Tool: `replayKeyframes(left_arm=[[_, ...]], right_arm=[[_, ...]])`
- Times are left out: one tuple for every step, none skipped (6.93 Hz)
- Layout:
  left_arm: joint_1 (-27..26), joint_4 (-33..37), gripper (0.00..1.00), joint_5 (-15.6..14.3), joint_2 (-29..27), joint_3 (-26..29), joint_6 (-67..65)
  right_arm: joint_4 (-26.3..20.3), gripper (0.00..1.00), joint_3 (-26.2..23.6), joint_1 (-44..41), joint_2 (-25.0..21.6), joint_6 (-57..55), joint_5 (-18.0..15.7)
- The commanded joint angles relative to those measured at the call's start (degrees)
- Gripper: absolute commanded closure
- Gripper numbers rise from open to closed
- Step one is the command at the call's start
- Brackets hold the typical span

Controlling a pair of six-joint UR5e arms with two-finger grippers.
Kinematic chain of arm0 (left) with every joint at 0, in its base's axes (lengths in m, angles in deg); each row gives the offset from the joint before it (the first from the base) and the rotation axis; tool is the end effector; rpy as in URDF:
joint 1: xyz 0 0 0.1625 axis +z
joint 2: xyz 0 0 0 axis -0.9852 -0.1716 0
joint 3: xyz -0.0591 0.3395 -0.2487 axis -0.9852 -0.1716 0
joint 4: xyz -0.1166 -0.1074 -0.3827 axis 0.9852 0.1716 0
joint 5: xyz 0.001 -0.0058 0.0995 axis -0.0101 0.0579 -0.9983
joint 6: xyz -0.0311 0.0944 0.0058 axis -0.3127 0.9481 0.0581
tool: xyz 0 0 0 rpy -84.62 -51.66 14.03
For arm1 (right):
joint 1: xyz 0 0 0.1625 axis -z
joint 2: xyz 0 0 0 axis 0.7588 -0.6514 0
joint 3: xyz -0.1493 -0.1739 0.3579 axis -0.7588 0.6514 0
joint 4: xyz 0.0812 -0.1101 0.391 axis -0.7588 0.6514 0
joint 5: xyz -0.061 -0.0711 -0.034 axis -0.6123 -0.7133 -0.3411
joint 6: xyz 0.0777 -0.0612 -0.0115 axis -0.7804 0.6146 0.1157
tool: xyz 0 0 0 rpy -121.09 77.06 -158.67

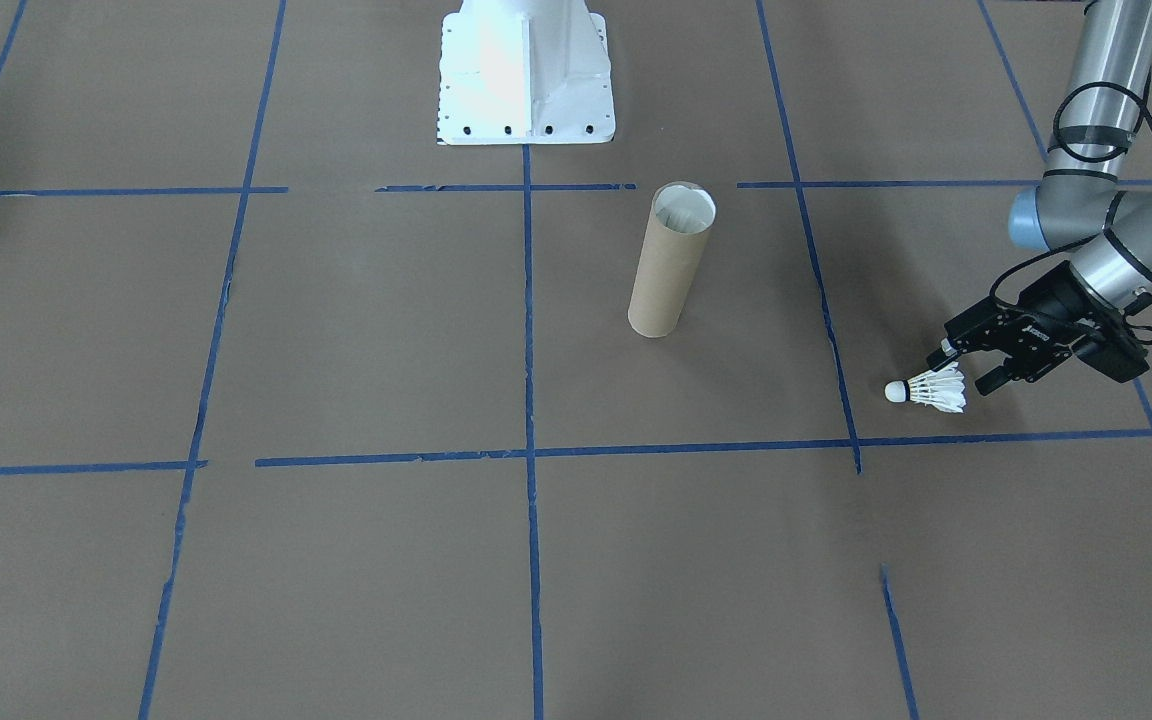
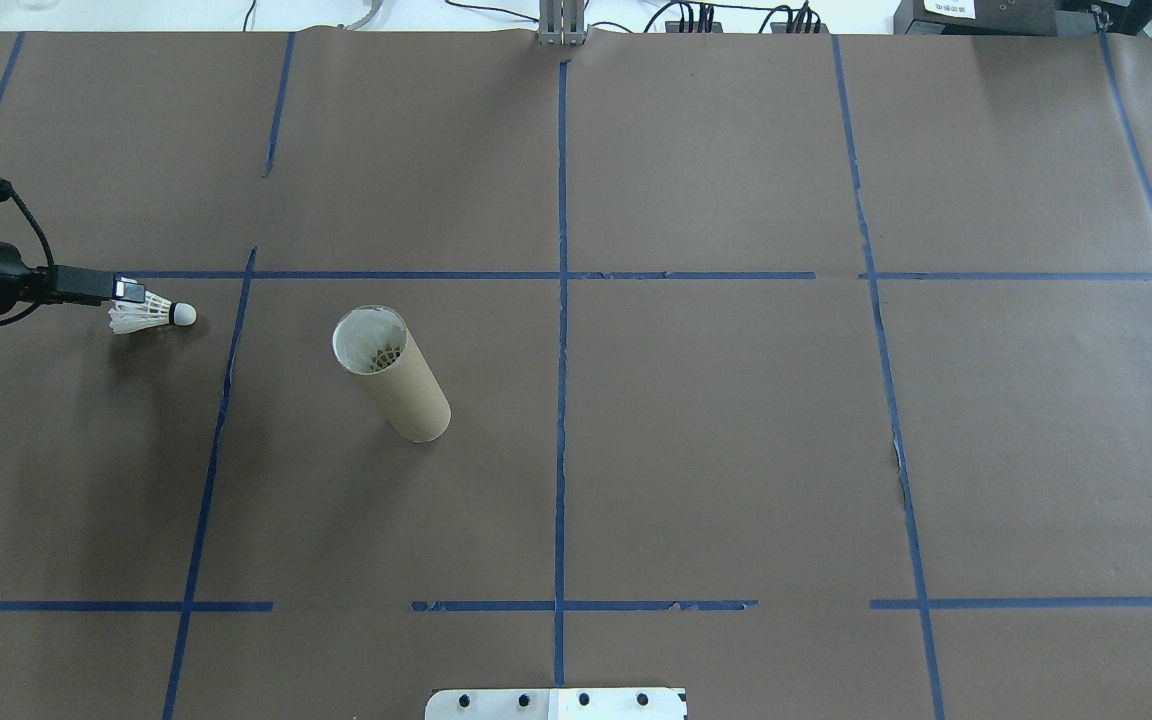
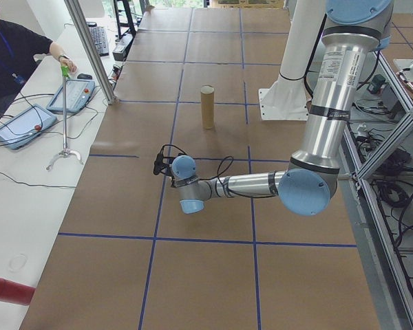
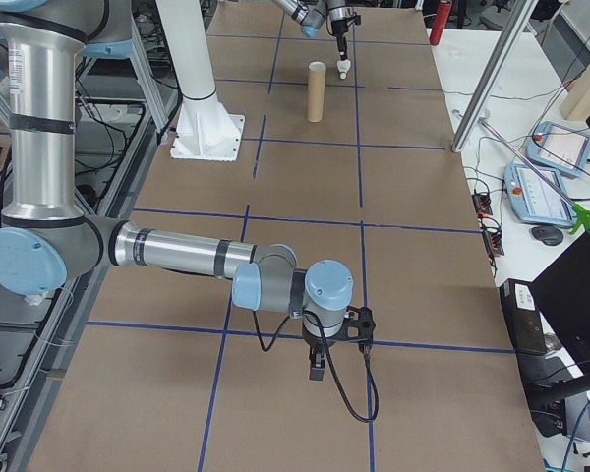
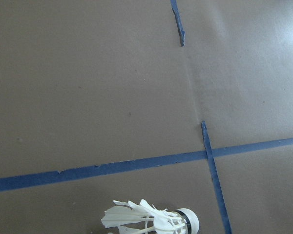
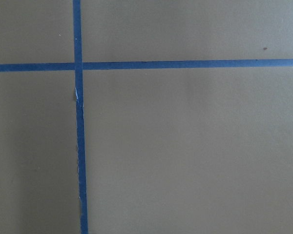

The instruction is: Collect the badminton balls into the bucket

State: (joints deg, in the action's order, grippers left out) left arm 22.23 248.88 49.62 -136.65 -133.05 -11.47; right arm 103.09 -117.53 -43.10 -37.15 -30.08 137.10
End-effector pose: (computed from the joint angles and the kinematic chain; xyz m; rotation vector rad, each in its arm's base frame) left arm 0.2426 -0.5137 0.5961 0.3491 1.2893 -0.0012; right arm 0.0886 -0.4497 0.7022 -0.0243 -0.6997 0.0390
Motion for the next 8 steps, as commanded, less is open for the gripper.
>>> replayKeyframes(left_arm=[[0.50,0.37,0.53,0.22,-1.89,0.49,-4.52],[0.59,0.46,0.80,0.39,-1.90,0.31,-4.91],[0.59,0.46,0.95,0.57,-1.90,0.22,-4.92],[0.59,0.46,1.00,0.66,-1.73,0.05,-5.00],[0.59,0.37,1.00,0.66,-1.38,-1.00,-5.26],[0.59,-0.06,1.00,0.57,-1.11,-2.23,-5.27],[0.59,-1.46,1.00,0.48,-0.76,-4.41,-6.92],[0.50,-5.22,1.00,0.57,-0.67,-8.09,-11.98]], right_arm=[[0.00,0.00,0.00,0.00,-0.06,0.00,-0.04],[0.00,0.00,0.00,0.00,0.03,0.00,-0.04],[0.00,0.00,0.00,0.00,0.03,0.00,0.05],[0.00,0.00,0.00,0.00,-0.06,0.00,-0.04],[0.00,0.00,-0.09,0.00,0.03,0.00,-0.04],[0.00,0.00,-0.09,0.00,0.03,0.00,-0.04],[0.00,0.00,-0.09,0.00,0.03,0.00,-0.04],[0.00,0.00,-0.09,0.00,0.03,0.00,-0.04]])
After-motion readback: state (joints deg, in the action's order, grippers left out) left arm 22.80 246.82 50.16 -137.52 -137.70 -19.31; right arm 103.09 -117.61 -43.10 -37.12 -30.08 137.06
